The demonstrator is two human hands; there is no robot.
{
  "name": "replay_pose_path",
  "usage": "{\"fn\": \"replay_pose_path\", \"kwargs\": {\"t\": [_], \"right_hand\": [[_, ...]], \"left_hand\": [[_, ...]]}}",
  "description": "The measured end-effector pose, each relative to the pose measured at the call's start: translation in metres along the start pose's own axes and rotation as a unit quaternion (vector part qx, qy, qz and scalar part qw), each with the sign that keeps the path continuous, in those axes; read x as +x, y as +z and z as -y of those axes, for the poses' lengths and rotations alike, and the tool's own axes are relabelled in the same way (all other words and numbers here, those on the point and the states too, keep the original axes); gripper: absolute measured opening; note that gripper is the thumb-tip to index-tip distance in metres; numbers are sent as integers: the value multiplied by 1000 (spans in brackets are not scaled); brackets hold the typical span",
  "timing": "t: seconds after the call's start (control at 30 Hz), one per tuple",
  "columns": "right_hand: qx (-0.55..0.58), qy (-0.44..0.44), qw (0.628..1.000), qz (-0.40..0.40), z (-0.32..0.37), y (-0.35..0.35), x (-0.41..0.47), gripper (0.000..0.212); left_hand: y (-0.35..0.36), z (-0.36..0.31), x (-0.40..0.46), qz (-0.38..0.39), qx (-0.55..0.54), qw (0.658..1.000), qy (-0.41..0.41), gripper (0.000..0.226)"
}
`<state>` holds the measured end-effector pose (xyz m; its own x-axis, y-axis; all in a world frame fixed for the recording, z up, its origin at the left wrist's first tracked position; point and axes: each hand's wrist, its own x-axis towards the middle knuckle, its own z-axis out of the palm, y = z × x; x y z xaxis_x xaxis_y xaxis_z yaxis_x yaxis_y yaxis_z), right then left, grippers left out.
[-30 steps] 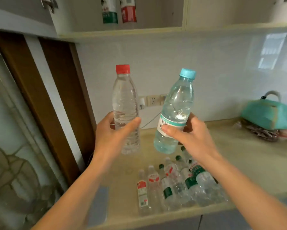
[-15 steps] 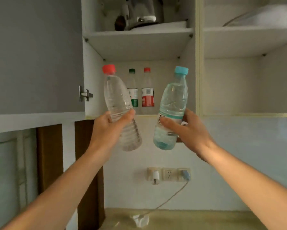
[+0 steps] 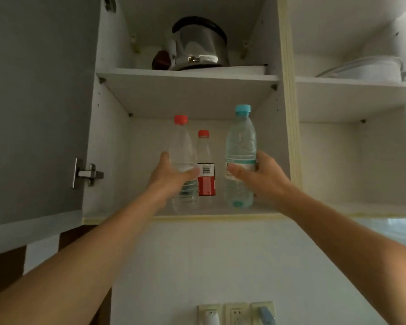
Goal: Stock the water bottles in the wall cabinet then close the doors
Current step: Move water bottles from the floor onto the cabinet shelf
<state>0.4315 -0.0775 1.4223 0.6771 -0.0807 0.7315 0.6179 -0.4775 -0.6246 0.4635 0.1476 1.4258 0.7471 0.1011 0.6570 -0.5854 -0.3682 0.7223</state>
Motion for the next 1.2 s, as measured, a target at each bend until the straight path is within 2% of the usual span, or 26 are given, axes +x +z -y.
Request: {"fn": "replay_pose_path", "kwargs": {"t": [0.17, 0.37, 0.53, 0.7, 0.83, 0.9, 1.03, 1.13, 1.2], "right_hand": [[-59, 39, 997, 36, -26, 14, 18, 41], [-51, 86, 994, 52, -51, 16, 39, 34], [-51, 81, 994, 61, -61, 20, 52, 29], [-45, 101, 992, 66, -69, 26, 62, 43], [-74, 83, 992, 68, -71, 31, 61, 42], [-114, 71, 988, 77, -66, 25, 56, 41], [-206, 39, 974, 89, -52, 9, 29, 41], [-214, 12, 973, 85, -34, -7, -9, 36], [-280, -31, 956, 79, -23, -23, -36, 31]], "left_hand": [[8, 13, 25, 63, 12, 998, -11, 59], [23, 26, 45, 112, -16, 993, -23, 60], [45, 26, 51, 98, -9, 995, -12, 55], [62, 27, 54, 86, -17, 996, -14, 59], [70, 25, 51, 66, -3, 998, -20, 60], [71, 22, 47, 57, 39, 997, -18, 56], [65, 12, 32, 25, 190, 982, 5, 30], [58, -3, 4, -32, 229, 972, 48, 37], [55, -18, -18, -54, 217, 971, 87, 27]]}}
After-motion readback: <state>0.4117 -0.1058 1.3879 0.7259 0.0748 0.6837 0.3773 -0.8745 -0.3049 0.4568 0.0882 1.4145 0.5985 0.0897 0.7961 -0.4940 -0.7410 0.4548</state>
